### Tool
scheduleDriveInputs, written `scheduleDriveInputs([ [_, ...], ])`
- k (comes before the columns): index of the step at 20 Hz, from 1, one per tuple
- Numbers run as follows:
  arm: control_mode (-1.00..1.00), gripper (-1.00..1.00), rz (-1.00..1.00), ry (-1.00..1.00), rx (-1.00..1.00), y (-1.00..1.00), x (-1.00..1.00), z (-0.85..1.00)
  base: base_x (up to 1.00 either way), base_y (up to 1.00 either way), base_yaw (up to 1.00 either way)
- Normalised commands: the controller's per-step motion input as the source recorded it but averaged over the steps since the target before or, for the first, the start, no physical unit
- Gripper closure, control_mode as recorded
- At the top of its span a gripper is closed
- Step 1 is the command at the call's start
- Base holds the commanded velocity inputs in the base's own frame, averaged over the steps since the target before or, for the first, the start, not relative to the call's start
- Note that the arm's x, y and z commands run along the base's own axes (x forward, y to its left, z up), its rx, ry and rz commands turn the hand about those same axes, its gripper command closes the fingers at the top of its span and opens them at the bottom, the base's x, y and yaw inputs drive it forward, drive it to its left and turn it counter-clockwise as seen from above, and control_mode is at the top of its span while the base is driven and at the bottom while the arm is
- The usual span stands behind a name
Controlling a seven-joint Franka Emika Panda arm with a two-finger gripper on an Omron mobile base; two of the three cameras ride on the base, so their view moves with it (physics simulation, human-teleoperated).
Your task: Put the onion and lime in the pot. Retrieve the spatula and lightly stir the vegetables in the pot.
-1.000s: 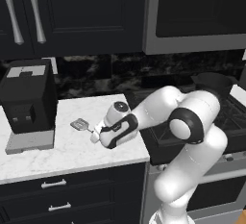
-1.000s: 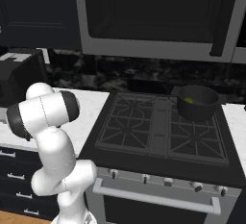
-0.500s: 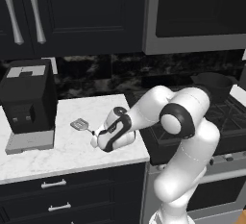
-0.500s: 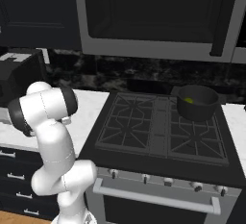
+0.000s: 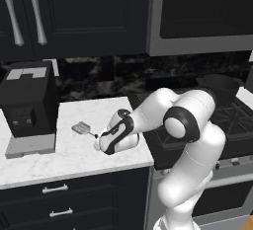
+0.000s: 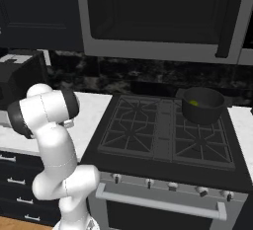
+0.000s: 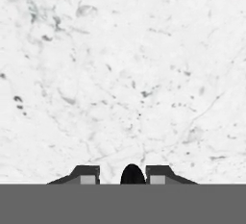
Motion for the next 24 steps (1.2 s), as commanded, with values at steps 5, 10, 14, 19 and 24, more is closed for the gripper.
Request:
scheduleDriveInputs([
  [5, -1.00, 1.00, 0.00, 0.00, 0.00, 0.00, 0.00, 0.07, 0.00, 0.00, 0.00],
  [10, -1.00, 1.00, 0.05, -0.09, 0.00, -0.04, -0.22, 0.62, 0.00, 0.00, 0.00],
  [14, -1.00, 1.00, 0.07, -0.13, 0.02, -0.15, -0.43, 1.00, 0.00, 0.00, 0.00],
  [19, -1.00, 1.00, 0.00, 0.00, 0.15, -0.09, -0.35, 1.00, 0.00, 0.00, 0.00],
  [24, -1.00, 1.00, -0.05, 0.22, 0.34, 0.00, -0.36, 1.00, 0.00, 0.00, 0.00],
])
